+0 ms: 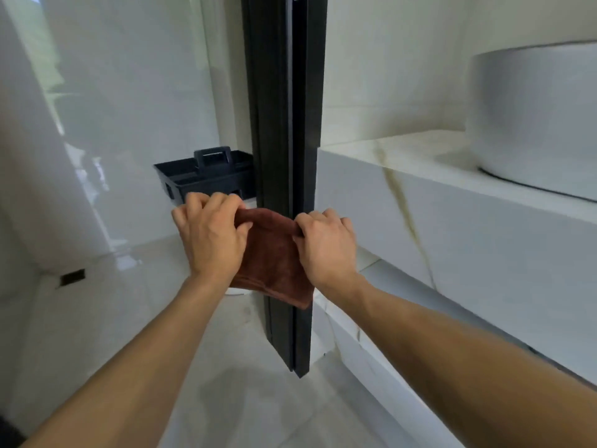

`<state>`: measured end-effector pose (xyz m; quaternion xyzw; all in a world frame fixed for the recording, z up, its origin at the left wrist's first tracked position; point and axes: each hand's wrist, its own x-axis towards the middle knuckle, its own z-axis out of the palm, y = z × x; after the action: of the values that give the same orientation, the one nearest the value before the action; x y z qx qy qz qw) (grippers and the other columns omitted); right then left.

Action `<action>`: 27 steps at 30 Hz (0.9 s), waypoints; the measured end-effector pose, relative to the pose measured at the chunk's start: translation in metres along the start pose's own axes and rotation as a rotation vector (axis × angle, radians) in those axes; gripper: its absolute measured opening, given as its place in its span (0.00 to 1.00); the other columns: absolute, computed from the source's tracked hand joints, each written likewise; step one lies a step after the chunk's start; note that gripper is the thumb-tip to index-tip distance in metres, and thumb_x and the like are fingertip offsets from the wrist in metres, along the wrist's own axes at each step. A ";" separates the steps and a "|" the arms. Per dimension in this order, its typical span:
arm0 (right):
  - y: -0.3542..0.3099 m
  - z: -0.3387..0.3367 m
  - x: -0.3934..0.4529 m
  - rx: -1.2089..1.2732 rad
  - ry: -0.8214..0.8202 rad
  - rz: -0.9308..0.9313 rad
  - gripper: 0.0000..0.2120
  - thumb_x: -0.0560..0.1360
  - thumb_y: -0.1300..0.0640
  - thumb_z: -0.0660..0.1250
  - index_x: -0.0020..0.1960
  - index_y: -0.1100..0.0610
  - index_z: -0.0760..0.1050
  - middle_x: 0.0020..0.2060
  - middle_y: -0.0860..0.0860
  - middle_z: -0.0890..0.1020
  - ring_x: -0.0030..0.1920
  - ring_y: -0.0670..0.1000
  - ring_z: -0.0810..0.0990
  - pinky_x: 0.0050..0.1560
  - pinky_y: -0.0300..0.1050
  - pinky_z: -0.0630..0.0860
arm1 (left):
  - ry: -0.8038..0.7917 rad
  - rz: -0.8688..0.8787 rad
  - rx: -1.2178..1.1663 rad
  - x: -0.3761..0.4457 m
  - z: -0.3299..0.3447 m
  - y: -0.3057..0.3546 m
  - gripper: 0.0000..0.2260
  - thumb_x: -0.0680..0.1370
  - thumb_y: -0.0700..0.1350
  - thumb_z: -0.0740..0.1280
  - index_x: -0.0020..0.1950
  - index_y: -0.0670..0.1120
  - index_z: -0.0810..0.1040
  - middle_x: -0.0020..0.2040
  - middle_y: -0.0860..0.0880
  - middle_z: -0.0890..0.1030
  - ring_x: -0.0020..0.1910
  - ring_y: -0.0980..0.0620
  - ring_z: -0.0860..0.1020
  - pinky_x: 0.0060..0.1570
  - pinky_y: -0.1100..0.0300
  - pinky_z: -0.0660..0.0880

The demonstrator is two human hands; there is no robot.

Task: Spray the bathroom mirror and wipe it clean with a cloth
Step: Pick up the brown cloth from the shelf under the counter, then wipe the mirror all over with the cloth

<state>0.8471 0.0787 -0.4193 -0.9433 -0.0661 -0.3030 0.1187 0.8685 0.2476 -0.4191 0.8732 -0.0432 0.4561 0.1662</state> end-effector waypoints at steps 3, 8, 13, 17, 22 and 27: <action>-0.026 -0.053 0.048 0.012 -0.012 0.010 0.10 0.82 0.54 0.57 0.50 0.50 0.77 0.46 0.48 0.81 0.52 0.53 0.73 0.52 0.49 0.67 | 0.007 0.000 0.055 0.063 -0.043 0.006 0.10 0.71 0.49 0.76 0.48 0.50 0.79 0.46 0.51 0.81 0.50 0.46 0.70 0.50 0.50 0.62; -0.042 -0.174 0.139 0.019 0.006 0.046 0.12 0.83 0.52 0.56 0.49 0.48 0.77 0.45 0.47 0.82 0.51 0.51 0.72 0.54 0.48 0.68 | 0.004 0.014 0.057 0.186 -0.114 0.049 0.10 0.70 0.49 0.77 0.47 0.50 0.80 0.43 0.52 0.81 0.46 0.45 0.73 0.48 0.51 0.62; -0.029 -0.319 0.245 -0.073 0.059 0.059 0.12 0.82 0.56 0.57 0.49 0.51 0.79 0.46 0.48 0.83 0.52 0.53 0.72 0.49 0.47 0.67 | 0.009 0.047 -0.029 0.323 -0.176 0.132 0.08 0.71 0.48 0.76 0.45 0.51 0.79 0.41 0.52 0.80 0.44 0.46 0.73 0.46 0.53 0.60; -0.003 -0.437 0.322 -0.179 0.107 0.105 0.10 0.80 0.56 0.61 0.50 0.51 0.81 0.47 0.49 0.81 0.53 0.54 0.72 0.45 0.45 0.64 | 0.008 0.097 -0.095 0.433 -0.220 0.215 0.06 0.74 0.48 0.74 0.48 0.50 0.80 0.44 0.51 0.80 0.45 0.47 0.74 0.46 0.53 0.62; 0.040 -0.566 0.386 -0.368 0.198 0.189 0.08 0.76 0.58 0.65 0.48 0.50 0.83 0.43 0.49 0.69 0.50 0.54 0.72 0.44 0.47 0.63 | -0.041 0.105 -0.203 0.539 -0.263 0.325 0.05 0.76 0.46 0.73 0.50 0.47 0.83 0.48 0.49 0.73 0.43 0.48 0.72 0.44 0.54 0.70; 0.089 -0.674 0.417 -0.569 0.148 0.342 0.05 0.73 0.62 0.67 0.44 0.54 0.81 0.33 0.50 0.73 0.37 0.57 0.79 0.32 0.42 0.64 | -0.164 0.132 -0.210 0.600 -0.275 0.428 0.06 0.79 0.50 0.69 0.48 0.50 0.84 0.43 0.50 0.80 0.36 0.50 0.73 0.37 0.58 0.67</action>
<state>0.8271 -0.1625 0.3404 -0.9115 0.1892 -0.3526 -0.0955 0.9045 -0.0186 0.3197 0.8807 -0.1614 0.3861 0.2221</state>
